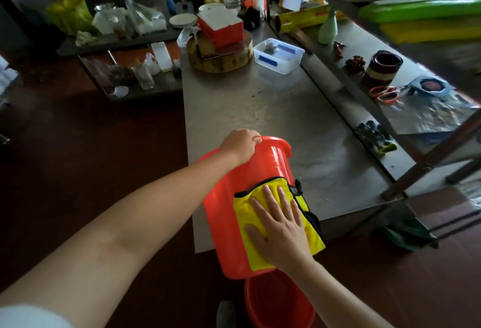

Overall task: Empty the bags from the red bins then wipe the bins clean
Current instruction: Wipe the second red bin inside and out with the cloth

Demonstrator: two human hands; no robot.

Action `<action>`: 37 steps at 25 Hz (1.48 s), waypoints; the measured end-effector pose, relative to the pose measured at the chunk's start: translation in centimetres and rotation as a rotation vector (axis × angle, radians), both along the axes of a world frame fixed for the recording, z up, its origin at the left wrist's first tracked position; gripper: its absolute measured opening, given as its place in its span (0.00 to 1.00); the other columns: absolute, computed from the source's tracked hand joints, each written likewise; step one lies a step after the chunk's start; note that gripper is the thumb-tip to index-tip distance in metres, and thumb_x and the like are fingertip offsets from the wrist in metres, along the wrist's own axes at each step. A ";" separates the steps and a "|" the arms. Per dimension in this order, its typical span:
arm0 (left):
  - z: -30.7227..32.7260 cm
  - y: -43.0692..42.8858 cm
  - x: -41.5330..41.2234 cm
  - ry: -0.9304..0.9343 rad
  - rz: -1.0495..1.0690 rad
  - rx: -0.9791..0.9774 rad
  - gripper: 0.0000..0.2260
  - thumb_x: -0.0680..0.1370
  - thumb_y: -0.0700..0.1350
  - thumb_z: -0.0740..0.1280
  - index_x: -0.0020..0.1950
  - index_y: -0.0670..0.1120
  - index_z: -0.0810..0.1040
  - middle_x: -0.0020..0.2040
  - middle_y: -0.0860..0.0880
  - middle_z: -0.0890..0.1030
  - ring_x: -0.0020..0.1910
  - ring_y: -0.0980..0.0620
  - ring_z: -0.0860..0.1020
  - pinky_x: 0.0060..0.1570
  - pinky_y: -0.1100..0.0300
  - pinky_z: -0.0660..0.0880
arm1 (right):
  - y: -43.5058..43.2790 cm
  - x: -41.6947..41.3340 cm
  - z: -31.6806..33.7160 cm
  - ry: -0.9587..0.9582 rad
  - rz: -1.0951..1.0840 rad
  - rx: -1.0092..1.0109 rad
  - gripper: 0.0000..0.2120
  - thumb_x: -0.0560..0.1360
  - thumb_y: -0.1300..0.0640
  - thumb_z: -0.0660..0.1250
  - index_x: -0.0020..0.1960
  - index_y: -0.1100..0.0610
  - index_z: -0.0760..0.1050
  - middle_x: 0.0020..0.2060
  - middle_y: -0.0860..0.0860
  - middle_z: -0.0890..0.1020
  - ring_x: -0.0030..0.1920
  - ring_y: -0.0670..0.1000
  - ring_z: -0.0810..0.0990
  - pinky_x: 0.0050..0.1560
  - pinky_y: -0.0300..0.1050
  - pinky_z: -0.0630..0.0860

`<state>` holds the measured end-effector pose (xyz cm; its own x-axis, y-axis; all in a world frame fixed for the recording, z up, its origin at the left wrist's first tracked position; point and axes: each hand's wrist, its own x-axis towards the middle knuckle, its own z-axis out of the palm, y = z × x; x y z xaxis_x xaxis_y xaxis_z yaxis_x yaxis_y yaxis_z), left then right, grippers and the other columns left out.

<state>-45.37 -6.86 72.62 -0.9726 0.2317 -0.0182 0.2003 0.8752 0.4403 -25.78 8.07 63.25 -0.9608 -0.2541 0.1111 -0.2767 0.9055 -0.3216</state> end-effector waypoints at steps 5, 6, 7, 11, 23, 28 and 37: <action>0.4 -1.1 -0.4 0.061 -0.036 0.128 0.11 0.82 0.43 0.65 0.60 0.43 0.83 0.59 0.42 0.84 0.60 0.43 0.80 0.58 0.57 0.71 | 0.0 -2.9 1.1 0.023 -0.088 -0.049 0.30 0.80 0.28 0.48 0.79 0.37 0.57 0.82 0.44 0.49 0.82 0.52 0.40 0.79 0.62 0.48; 0.5 -1.7 -0.5 0.065 -0.032 0.166 0.11 0.82 0.43 0.65 0.61 0.42 0.82 0.59 0.43 0.83 0.60 0.44 0.79 0.58 0.59 0.70 | -0.3 -4.7 1.7 0.028 -0.113 -0.053 0.31 0.79 0.28 0.48 0.79 0.37 0.57 0.82 0.44 0.49 0.82 0.52 0.40 0.80 0.61 0.47; 0.5 -2.2 -0.8 0.065 -0.029 0.194 0.11 0.82 0.42 0.65 0.62 0.42 0.82 0.60 0.43 0.83 0.60 0.45 0.79 0.58 0.61 0.69 | -0.6 -6.8 2.4 0.024 -0.134 -0.053 0.31 0.79 0.28 0.49 0.80 0.37 0.57 0.82 0.44 0.49 0.82 0.52 0.40 0.80 0.61 0.46; -0.5 -4.3 -2.0 0.040 0.005 0.227 0.10 0.82 0.43 0.64 0.60 0.45 0.82 0.56 0.45 0.84 0.56 0.46 0.81 0.50 0.63 0.69 | -1.9 -14.4 4.7 -0.067 -0.126 -0.019 0.32 0.79 0.29 0.52 0.80 0.37 0.54 0.82 0.44 0.49 0.82 0.52 0.42 0.79 0.60 0.48; -2.1 -12.2 0.4 -0.065 0.111 0.252 0.07 0.83 0.46 0.62 0.59 0.50 0.77 0.47 0.48 0.82 0.45 0.49 0.80 0.46 0.54 0.75 | -3.0 -3.8 0.9 -0.018 -0.016 0.099 0.31 0.80 0.28 0.45 0.81 0.36 0.51 0.82 0.44 0.45 0.81 0.52 0.37 0.80 0.61 0.45; 0.3 -7.0 -1.7 0.028 -0.033 0.152 0.19 0.82 0.48 0.64 0.73 0.43 0.73 0.65 0.44 0.79 0.63 0.46 0.77 0.61 0.61 0.69 | -3.9 -2.6 0.8 -0.009 -0.026 0.114 0.30 0.81 0.29 0.47 0.80 0.37 0.53 0.82 0.44 0.47 0.82 0.53 0.39 0.79 0.62 0.47; -1.4 -6.2 -3.8 -0.041 0.116 0.233 0.11 0.82 0.47 0.65 0.62 0.47 0.82 0.59 0.45 0.83 0.60 0.44 0.79 0.61 0.56 0.73 | -5.1 -5.8 2.2 -0.040 -0.085 0.079 0.32 0.79 0.28 0.47 0.80 0.37 0.53 0.82 0.43 0.44 0.81 0.51 0.35 0.80 0.60 0.44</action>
